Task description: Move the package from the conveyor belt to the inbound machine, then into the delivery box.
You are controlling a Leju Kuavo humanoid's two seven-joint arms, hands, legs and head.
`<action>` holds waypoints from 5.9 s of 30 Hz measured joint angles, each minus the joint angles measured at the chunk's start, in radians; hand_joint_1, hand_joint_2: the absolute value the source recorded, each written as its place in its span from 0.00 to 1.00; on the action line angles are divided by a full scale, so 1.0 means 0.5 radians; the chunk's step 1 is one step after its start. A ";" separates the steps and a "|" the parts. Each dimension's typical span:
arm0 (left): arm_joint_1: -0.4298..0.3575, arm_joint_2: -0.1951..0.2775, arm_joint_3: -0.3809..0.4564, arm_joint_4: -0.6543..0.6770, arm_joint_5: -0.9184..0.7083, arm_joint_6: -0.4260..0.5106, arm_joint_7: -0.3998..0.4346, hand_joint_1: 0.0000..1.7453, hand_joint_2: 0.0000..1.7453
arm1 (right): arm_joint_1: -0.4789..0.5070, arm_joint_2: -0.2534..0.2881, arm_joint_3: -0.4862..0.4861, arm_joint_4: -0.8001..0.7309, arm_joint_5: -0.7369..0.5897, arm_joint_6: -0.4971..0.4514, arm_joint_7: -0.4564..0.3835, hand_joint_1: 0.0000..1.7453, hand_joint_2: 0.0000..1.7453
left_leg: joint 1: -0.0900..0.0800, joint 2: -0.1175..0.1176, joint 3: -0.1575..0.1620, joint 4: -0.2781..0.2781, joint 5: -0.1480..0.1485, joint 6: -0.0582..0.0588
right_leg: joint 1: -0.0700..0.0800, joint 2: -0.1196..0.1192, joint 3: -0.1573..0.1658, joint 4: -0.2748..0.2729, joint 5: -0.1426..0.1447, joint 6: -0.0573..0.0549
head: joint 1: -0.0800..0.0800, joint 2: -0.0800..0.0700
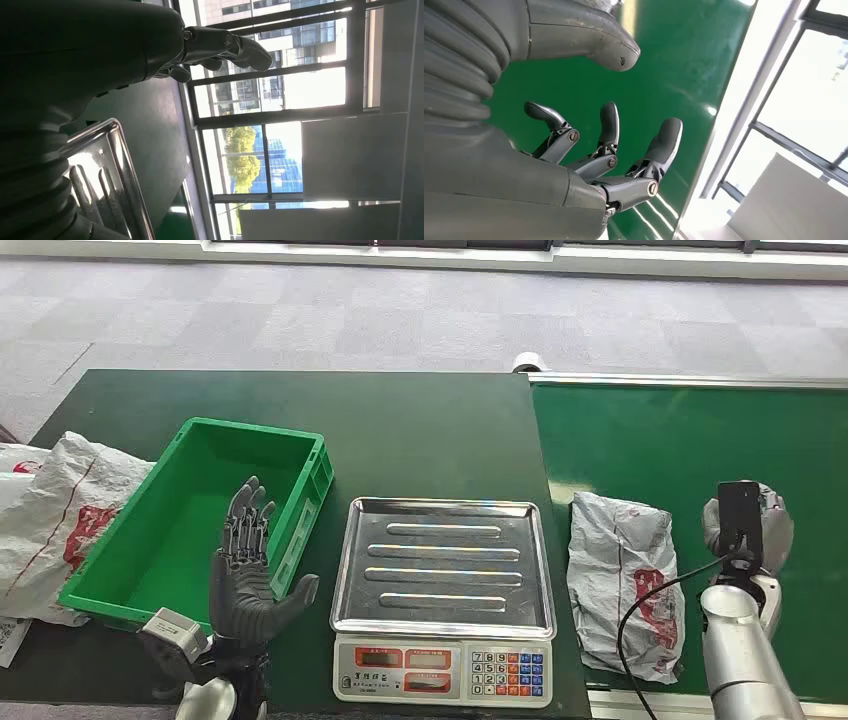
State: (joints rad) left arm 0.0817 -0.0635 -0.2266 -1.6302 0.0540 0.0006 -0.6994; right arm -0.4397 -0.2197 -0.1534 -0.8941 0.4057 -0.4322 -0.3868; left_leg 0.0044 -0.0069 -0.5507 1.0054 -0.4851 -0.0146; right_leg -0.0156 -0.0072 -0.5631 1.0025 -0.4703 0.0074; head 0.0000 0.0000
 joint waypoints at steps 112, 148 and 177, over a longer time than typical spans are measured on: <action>-0.009 0.064 -0.001 -0.111 0.027 -0.005 -0.006 0.00 1.00 | 0.077 0.085 0.577 0.435 -0.640 2.187 -0.422 1.00 1.00 | 0.024 0.043 -0.005 -0.008 -0.010 -0.033 | 0.020 0.045 -0.025 0.007 0.003 -0.028 | -0.001 0.000; -0.169 0.022 0.046 -0.048 -0.039 -0.253 -0.004 0.00 1.00 | -0.563 0.325 0.271 -0.585 -1.701 2.340 0.492 1.00 1.00 | 0.008 0.022 -0.024 -0.006 0.017 -0.019 | 0.010 0.023 -0.035 0.010 0.019 -0.018 | 0.000 0.000; -0.343 -0.146 0.065 -0.011 -0.111 -0.265 0.052 0.00 1.00 | -1.216 1.048 1.223 0.837 -1.840 2.025 0.940 0.00 0.25 | 0.008 0.019 -0.028 -0.004 0.025 -0.025 | 0.012 0.022 -0.042 0.010 0.027 -0.022 | -0.001 0.000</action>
State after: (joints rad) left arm -0.0900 -0.1364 -0.1942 -1.6360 -0.0017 -0.1319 -0.6735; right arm -1.0476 0.3043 0.4581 -0.4757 -0.5143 0.5804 0.0832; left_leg 0.0086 0.0024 -0.5649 1.0032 -0.4728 -0.0271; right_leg -0.0097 0.0037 -0.5840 1.0076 -0.4571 -0.0034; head -0.0003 0.0000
